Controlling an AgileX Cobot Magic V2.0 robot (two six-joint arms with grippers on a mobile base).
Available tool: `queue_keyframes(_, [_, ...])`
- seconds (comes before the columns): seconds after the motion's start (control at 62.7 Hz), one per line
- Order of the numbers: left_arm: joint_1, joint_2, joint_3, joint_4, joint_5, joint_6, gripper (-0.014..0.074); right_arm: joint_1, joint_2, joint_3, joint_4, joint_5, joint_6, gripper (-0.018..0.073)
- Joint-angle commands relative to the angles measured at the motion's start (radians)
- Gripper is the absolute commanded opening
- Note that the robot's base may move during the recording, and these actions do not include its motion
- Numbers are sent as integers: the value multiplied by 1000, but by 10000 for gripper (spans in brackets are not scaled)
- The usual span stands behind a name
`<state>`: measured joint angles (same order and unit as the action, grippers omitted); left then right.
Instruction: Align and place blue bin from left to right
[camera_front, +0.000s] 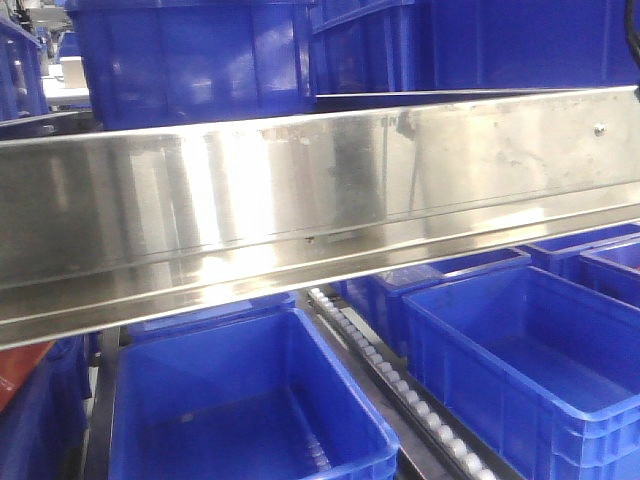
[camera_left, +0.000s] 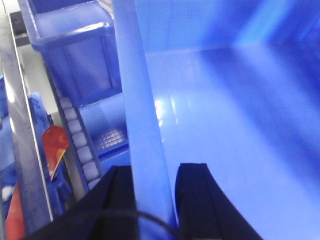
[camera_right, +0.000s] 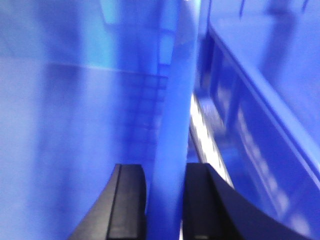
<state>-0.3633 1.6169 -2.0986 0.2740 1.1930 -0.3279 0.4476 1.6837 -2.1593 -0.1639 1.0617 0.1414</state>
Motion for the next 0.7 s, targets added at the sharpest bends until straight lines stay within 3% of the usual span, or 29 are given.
queue_keyframes(0.0, [1,-24,-8,14,-25,-21,-13,-18,-9,-14,-39,-174,-27,-75])
queue_keyframes(0.287, [1,-24,61,8,-1,-102,-13,-74,108,-14,-31,-236,-27,-75])
queue_keyframes(0.495, [1,-24,157,93,-75,-180,-13,-78,191,-14,-31,-354,-27,-75])
queue_keyframes(0.686, [1,-12,199,142,-115,-183,-8,-78,251,-14,-31,-392,-27,-70])
